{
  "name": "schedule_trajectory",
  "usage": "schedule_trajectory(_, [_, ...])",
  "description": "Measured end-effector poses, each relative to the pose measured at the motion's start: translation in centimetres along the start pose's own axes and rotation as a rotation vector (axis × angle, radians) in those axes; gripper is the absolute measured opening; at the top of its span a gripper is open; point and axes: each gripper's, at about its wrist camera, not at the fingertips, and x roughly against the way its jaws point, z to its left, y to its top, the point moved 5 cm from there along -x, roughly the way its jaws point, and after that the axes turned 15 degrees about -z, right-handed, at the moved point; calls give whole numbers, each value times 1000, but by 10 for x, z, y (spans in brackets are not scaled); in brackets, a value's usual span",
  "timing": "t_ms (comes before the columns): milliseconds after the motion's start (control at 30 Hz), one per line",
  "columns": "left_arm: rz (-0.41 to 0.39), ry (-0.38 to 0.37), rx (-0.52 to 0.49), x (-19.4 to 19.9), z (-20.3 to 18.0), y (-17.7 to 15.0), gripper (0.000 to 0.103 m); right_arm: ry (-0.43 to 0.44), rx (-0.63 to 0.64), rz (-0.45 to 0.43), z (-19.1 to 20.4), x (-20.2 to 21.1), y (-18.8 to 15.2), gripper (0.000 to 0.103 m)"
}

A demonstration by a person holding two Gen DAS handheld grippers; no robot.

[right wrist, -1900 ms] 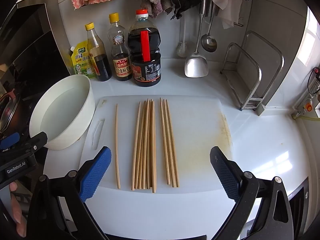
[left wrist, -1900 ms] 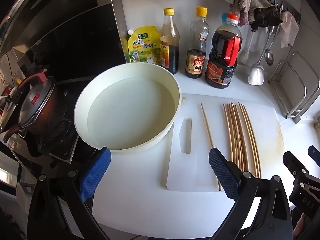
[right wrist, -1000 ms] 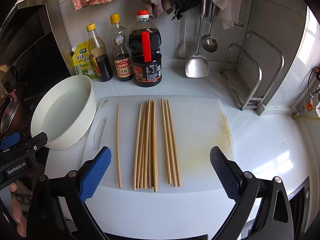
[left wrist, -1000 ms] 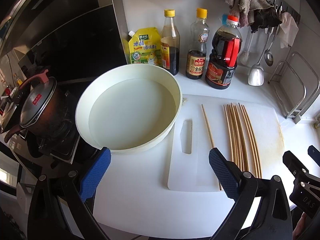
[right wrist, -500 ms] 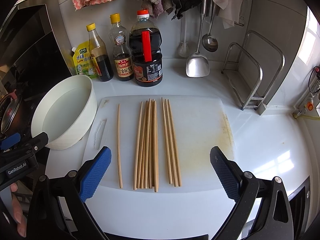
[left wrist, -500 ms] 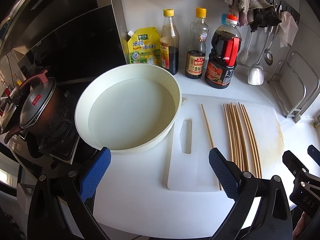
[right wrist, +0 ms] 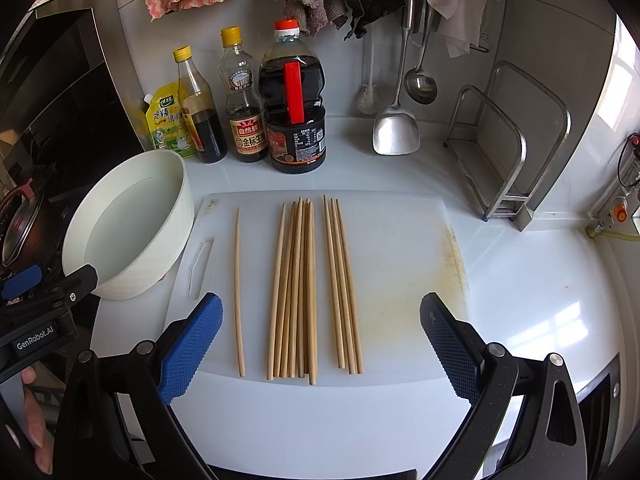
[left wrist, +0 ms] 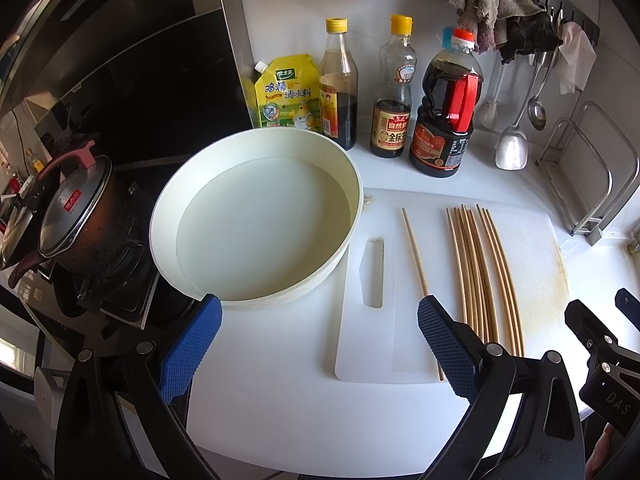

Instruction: Organize utensils

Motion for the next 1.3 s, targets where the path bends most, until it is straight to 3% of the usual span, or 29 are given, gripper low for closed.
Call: schedule_trajectory(1300, [28,-7,-11,-9,-16,-9,97,24,-8,16,-17,-7,-7,95])
